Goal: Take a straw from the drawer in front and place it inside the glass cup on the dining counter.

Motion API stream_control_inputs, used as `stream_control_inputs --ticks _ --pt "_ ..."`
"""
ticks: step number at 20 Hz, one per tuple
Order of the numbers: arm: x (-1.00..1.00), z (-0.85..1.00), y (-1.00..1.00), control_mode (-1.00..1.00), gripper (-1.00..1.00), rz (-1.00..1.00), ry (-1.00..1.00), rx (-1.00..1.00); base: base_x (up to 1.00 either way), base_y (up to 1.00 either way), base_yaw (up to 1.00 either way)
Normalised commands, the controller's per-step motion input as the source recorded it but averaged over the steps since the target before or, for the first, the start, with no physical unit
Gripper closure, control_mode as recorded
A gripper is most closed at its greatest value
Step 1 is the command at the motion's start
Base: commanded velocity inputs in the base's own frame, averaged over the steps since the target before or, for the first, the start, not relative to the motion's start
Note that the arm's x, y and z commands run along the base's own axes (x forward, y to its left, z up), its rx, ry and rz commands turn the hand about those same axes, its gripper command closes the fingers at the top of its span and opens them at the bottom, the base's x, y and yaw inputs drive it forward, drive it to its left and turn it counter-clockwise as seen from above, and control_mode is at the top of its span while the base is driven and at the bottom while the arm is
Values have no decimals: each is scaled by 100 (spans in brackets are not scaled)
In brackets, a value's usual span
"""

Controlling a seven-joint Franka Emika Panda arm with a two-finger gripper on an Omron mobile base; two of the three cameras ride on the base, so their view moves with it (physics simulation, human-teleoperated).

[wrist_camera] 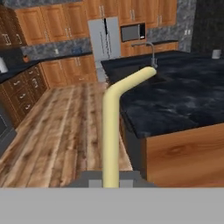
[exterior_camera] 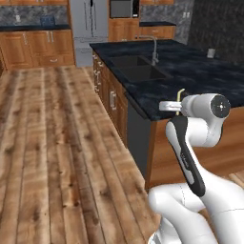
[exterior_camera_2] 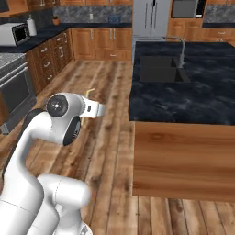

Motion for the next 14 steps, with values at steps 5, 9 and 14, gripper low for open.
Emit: stream_control_inputs --ticks 5,9,14 --pt "0 0 0 100 100 0 0 0 55 -75 -11" --pt "0 0 0 100 100 0 0 0 57 -74 -13" --pt "0 0 0 100 100 0 0 0 46 -72 -12"
